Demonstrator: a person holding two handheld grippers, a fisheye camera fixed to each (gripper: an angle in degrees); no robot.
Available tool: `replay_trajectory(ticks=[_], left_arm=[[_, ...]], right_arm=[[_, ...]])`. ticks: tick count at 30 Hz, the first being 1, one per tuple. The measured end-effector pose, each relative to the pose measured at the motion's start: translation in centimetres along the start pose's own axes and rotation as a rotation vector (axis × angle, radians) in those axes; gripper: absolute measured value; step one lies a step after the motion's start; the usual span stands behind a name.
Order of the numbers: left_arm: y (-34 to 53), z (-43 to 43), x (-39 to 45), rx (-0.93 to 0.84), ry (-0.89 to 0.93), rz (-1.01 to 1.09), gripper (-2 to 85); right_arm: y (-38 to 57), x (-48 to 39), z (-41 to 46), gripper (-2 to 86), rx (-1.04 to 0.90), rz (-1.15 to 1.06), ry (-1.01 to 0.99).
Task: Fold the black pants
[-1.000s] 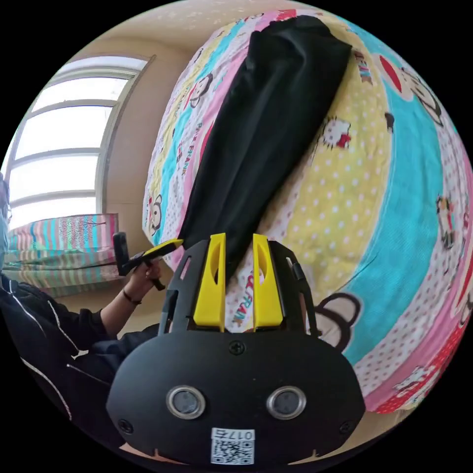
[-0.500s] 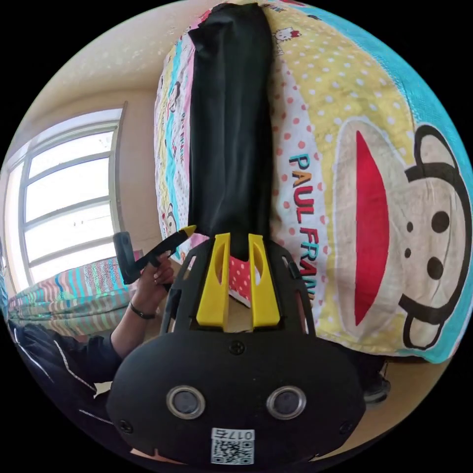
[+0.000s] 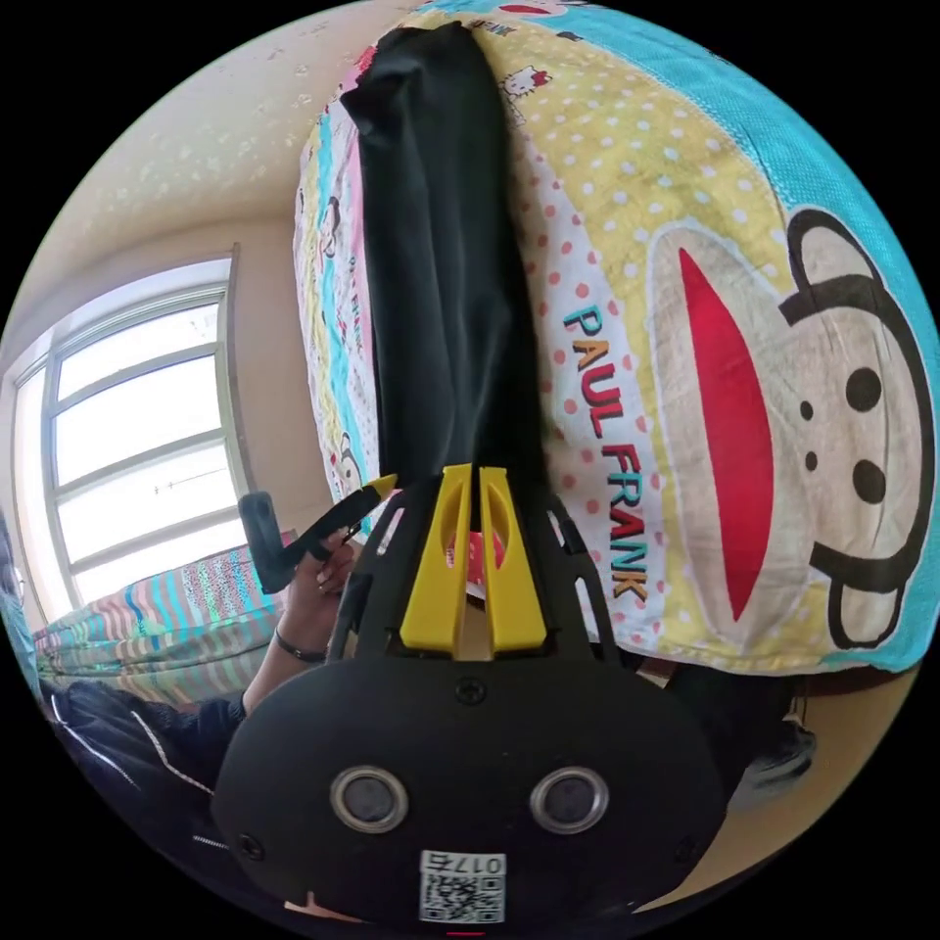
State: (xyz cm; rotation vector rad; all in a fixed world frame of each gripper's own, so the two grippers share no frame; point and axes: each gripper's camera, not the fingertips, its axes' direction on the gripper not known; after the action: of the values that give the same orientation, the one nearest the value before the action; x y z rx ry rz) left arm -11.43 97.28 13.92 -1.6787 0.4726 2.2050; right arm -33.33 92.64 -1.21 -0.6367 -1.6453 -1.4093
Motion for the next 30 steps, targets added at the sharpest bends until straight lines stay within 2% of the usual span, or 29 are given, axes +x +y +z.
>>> replay_trajectory(ticks=[3, 6, 8, 10, 12, 14, 18, 24, 30], left_arm=[[-1.0, -2.6, 1.5, 0.031, 0.041, 0.037, 4.2], [-1.4, -5.4, 3.5, 0.186, 0.086, 0.146, 4.2], [-1.7, -4.9, 3.5, 0.225, 0.076, 0.145, 4.2], [-2.5, -2.1, 2.6, 0.126, 0.006, 0.12, 4.2], [-2.9, 2.1, 0.4, -0.057, -0.086, 0.049, 4.4], [-2.2, 2.7, -0.7, 0.005, -0.029, 0.054, 4.3], [-1.8, 3.1, -3.1, 0.049, 0.111, -0.029, 4.3], [-3.2, 3.1, -1.9, 0.018, 0.051, 0.039, 4.4], [-4.3, 3.6, -1.9, 0.001, 0.055, 0.028, 4.5]], right_arm=[[-0.9, -2.5, -3.0, 2.0, 0.06, -0.072, -0.036], [-1.6, -5.6, -5.0, 1.8, 0.136, -0.2, 0.126], [-2.1, -5.4, -4.5, 1.8, 0.136, -0.222, 0.17], [-2.7, -1.6, -1.7, 1.8, 0.006, -0.079, 0.19], [-2.0, 1.6, 0.3, 1.9, -0.055, 0.007, 0.195], [-0.7, 3.6, 1.2, 2.0, -0.044, 0.008, 0.211], [0.7, 5.5, 0.3, 2.8, 0.031, -0.016, 0.12], [1.9, 6.2, -2.5, 7.7, 0.077, -0.081, 0.087], [2.5, 9.2, -2.4, 12.2, -0.018, -0.099, -0.065]])
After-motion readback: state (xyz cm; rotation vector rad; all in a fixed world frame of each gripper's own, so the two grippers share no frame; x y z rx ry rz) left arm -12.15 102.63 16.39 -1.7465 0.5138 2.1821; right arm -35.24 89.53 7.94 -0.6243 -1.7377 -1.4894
